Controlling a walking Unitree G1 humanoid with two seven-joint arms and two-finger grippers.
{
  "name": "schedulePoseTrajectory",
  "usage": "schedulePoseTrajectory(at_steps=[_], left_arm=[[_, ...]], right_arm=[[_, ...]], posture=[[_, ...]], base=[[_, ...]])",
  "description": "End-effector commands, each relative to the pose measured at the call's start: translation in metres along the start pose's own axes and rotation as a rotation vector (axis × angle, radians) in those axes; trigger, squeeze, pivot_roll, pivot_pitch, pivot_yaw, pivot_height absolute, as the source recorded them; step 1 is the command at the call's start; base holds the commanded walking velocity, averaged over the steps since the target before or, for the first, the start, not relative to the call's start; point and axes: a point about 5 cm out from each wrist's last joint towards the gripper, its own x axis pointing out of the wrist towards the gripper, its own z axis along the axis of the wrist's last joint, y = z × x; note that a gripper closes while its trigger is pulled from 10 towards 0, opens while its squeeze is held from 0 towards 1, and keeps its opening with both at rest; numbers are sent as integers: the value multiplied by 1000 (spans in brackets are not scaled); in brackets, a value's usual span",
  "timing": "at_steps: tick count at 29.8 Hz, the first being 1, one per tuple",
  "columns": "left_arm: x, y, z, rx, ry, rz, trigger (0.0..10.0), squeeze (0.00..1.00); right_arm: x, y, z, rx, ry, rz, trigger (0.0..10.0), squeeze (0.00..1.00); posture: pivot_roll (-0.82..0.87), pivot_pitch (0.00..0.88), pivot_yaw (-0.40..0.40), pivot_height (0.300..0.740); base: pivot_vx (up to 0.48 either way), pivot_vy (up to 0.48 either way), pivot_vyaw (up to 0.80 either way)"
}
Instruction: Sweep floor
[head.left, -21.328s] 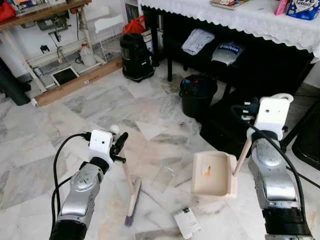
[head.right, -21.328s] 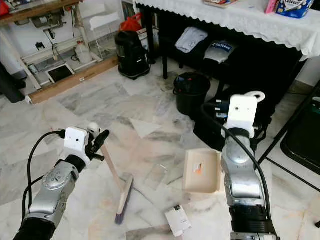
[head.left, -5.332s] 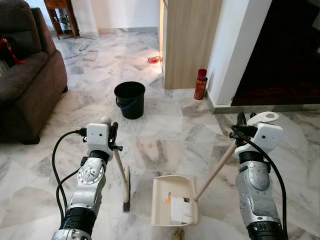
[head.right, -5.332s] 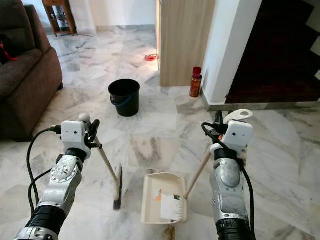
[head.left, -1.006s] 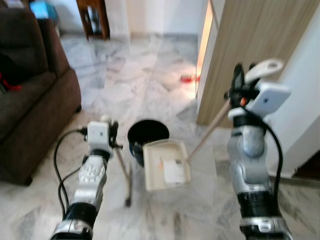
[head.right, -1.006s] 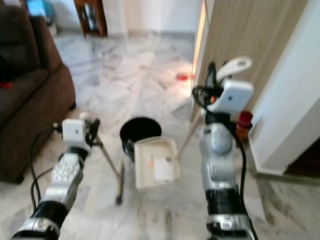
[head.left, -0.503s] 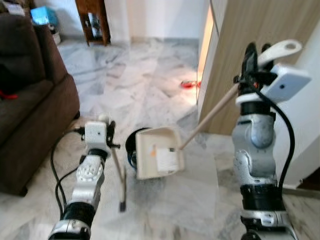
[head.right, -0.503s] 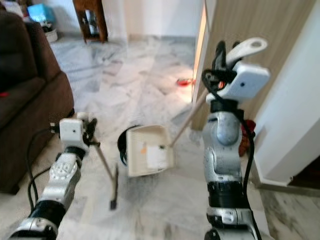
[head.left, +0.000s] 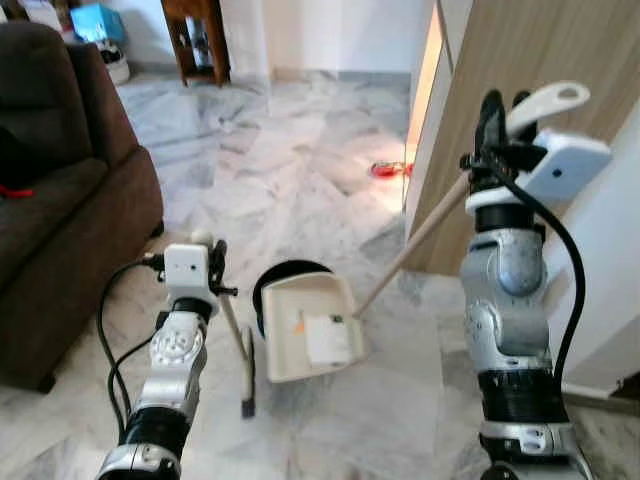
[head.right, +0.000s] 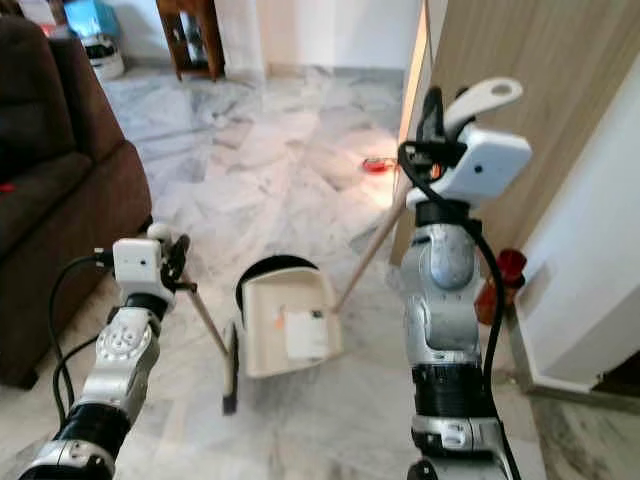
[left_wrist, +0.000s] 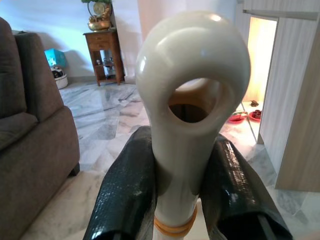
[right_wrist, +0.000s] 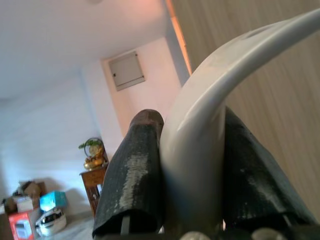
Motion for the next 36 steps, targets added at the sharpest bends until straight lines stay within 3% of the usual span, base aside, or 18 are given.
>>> schedulePoseTrajectory(at_steps=[1,8,9,11,16,20,36], left_arm=[[3,1,12,0,-58,-5,10000,0],[0,4,9,43,-42,-5,10000,0],[-6,9,11,123,-55,-25,10000,0],[-12,16,13,172,-67,-28,10000,0],[-23,37,21,195,-84,35,10000,0],[-27,43,22,208,-83,56,10000,0],[-28,39,25,214,-72,57,10000,0]], right_arm=[[6,5,17,10,-77,17,10000,0],[4,5,17,6,-71,20,10000,0],[4,4,17,7,-70,17,10000,0],[4,3,16,5,-68,16,10000,0],[3,2,16,3,-62,14,10000,0],[3,1,14,2,-55,13,10000,0],[1,1,12,2,-40,20,10000,0]], posture=[[6,0,42,740],[-2,0,45,740],[3,0,45,740],[5,0,46,740],[22,0,37,740],[35,0,32,740],[29,0,31,740]], base=[[0,0,0],[0,0,0],[0,0,0],[0,0,0],[0,0,0],[0,0,0],[15,0,0]])
